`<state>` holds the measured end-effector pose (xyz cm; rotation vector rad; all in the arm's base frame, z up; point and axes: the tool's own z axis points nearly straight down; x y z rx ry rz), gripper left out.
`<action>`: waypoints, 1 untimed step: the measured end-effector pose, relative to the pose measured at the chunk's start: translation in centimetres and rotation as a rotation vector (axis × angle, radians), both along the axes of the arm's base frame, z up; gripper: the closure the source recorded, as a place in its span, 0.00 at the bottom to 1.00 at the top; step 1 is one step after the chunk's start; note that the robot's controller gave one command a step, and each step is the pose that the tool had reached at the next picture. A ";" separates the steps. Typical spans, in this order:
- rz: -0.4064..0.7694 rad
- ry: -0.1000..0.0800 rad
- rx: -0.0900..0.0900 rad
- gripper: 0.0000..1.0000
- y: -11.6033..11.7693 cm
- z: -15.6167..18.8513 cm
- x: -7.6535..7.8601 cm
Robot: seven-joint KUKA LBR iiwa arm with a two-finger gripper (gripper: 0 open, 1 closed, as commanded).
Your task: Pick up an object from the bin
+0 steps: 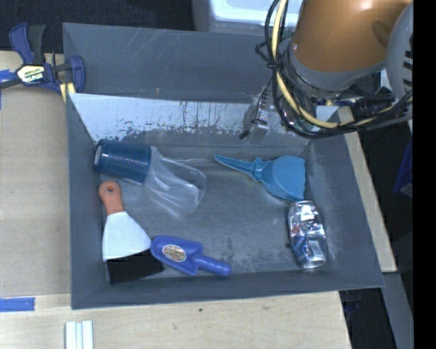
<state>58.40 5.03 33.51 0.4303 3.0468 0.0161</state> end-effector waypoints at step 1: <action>-0.399 0.009 0.021 1.00 0.0 -3.5 2.5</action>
Offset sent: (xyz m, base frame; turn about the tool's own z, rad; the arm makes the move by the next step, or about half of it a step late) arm -0.0324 -0.0021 -0.0535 0.0278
